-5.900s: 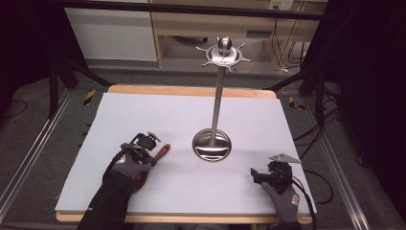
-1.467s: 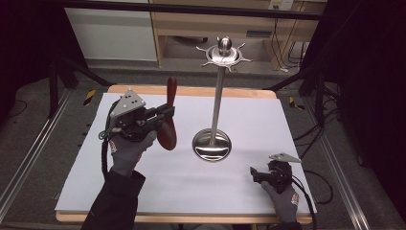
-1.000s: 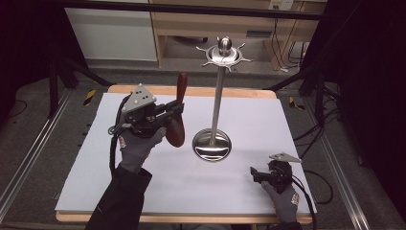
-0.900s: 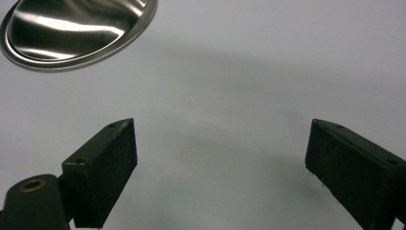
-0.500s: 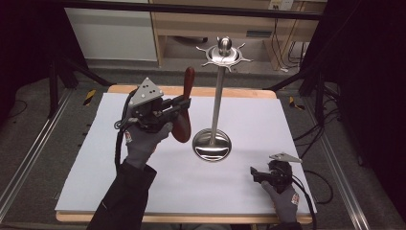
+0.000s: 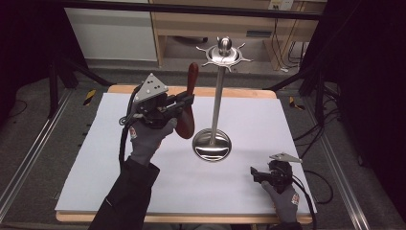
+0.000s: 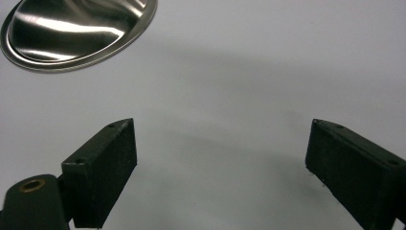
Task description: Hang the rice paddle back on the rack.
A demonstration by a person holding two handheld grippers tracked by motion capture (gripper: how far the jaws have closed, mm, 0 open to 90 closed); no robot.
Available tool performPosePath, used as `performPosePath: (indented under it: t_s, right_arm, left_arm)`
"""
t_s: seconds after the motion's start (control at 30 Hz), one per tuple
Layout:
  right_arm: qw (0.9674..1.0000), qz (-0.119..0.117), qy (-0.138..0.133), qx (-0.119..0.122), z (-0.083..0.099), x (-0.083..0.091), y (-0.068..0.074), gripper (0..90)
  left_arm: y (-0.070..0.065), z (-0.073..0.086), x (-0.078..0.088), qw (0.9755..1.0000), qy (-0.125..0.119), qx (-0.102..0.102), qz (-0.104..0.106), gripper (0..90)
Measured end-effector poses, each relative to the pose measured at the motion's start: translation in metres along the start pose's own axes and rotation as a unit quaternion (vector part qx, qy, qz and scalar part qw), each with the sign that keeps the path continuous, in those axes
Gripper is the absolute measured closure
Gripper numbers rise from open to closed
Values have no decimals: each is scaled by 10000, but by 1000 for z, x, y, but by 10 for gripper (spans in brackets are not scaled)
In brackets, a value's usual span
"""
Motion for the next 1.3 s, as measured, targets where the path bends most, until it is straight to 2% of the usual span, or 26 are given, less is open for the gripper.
performPosePath:
  t_s: [0.57, 1.03, 1.3]
  right_arm:
    - [10000, 3, 3, -58, 0, 1, 0, 107]
    - [10000, -10, -2, -58, 0, 1, 0, 107]
    - [9999, -18, -11, -108, -1, 2, 1, 106]
  left_arm:
    - [-1, -9, -8, 9999, 61, -96, -9, 786]
    - [0, -8, -19, 9997, 190, -146, -39, 786]
    - [-2, -8, -29, 9996, 241, -136, 24, 786]
Point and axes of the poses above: each handheld gripper's, and its own axes: x roughly backward along the jaws, z roughly out of its underside, y roughly to its left, the point moved 8 cm from there along -x, roughly forward along the jaws, and after that the axes turned 7 degrees about -y, right-handed, at the moved point
